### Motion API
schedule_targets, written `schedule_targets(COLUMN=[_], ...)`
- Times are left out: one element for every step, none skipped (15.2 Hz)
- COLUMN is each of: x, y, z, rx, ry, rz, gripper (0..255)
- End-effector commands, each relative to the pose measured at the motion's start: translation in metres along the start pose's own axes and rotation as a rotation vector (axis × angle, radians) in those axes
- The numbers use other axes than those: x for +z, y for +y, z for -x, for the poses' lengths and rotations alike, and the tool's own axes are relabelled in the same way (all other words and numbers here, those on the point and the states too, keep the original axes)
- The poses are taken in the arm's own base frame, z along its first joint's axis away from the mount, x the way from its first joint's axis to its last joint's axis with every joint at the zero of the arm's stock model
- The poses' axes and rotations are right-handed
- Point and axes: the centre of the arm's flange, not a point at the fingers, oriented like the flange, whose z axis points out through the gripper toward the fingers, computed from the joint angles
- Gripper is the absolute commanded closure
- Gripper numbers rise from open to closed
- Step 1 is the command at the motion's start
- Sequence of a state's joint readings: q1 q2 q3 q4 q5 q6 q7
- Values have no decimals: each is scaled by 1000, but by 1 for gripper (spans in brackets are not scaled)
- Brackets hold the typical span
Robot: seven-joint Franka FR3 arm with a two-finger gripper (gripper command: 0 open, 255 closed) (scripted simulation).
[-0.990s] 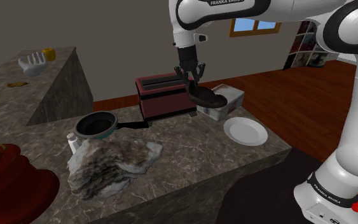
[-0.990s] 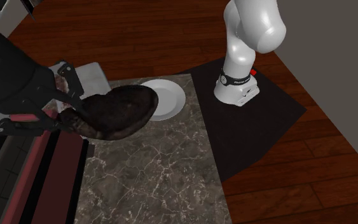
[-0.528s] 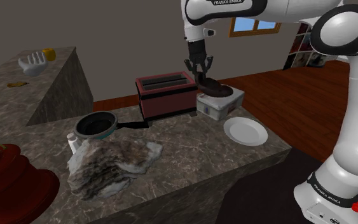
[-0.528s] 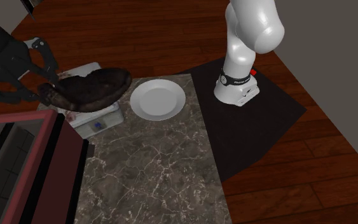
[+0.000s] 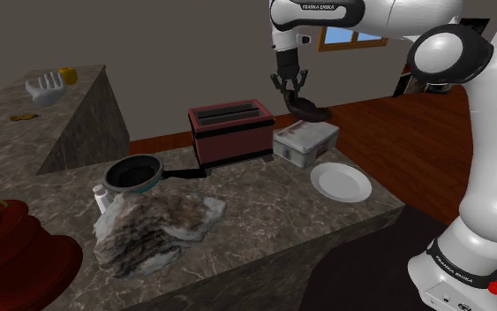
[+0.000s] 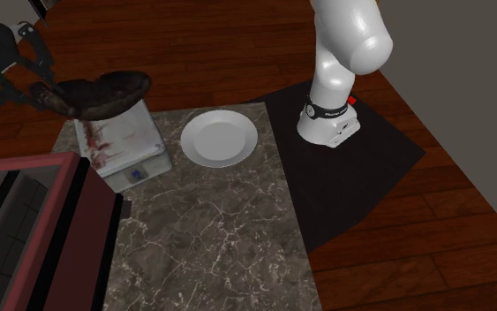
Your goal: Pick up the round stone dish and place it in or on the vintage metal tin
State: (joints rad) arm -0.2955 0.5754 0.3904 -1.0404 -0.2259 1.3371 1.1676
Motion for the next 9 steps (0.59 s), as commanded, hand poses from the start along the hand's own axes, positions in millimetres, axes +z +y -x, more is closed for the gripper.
schedule_targets(x=[-3, -5, 0, 5, 10, 15, 21, 26, 31], y=[3, 5, 4, 3, 2, 0, -1, -2, -3], z=[-25, -43, -43, -44, -44, -45, -45, -46, -46], rx=[0, 0, -1, -1, -1, -1, -1, -1, -1], ry=[0, 0, 0, 0, 0, 0, 0, 0, 0], rz=[0, 0, 0, 0, 0, 0, 0, 0, 0], gripper=[255, 255, 255, 255, 255, 255, 255, 255, 255])
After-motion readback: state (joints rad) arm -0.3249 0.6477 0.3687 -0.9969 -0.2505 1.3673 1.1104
